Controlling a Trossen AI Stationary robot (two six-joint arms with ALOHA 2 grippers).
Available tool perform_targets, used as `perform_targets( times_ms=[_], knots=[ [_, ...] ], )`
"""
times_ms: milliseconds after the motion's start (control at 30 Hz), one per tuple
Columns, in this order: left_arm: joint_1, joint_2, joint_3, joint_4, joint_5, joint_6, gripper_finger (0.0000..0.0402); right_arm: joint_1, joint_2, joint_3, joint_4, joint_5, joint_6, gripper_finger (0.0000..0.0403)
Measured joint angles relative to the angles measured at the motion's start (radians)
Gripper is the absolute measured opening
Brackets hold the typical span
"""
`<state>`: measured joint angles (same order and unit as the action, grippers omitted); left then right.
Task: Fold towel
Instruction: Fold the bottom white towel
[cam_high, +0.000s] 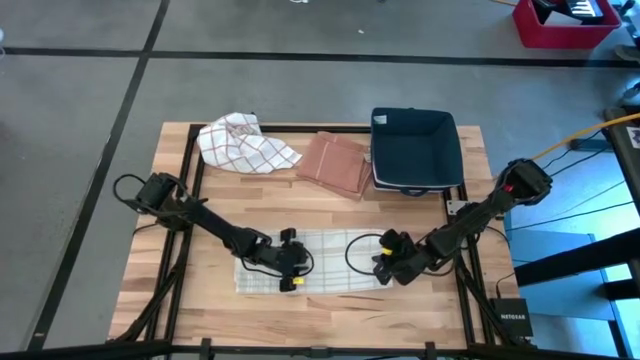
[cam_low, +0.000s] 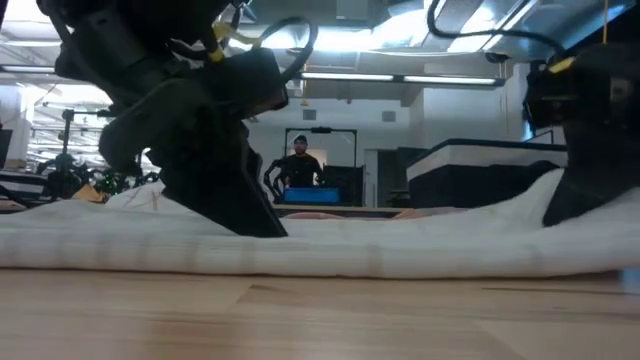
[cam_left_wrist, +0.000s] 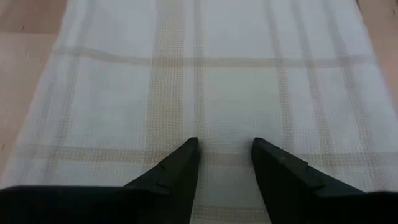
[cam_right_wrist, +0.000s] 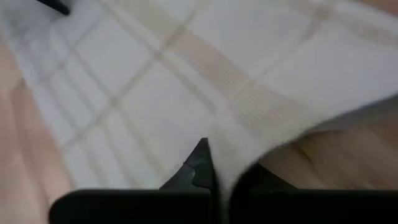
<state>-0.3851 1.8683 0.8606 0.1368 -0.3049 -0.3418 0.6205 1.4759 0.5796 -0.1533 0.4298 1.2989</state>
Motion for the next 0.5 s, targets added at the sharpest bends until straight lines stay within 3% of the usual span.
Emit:
perform_targets(
  times_ms=[200, 500],
  knots=[
    [0.012, 0.001, 0.001, 0.001, 0.010, -0.026, 0.0145, 0.000, -0.056, 0.084, -0.031, 0.036, -0.002, 0.0030],
    [0.013, 0.004, -0.002, 0.038, 0.008, -0.014, 0.0145, -0.028, -0.044, 0.207, 0.019, 0.129, -0.110, 0.0014]
  ],
)
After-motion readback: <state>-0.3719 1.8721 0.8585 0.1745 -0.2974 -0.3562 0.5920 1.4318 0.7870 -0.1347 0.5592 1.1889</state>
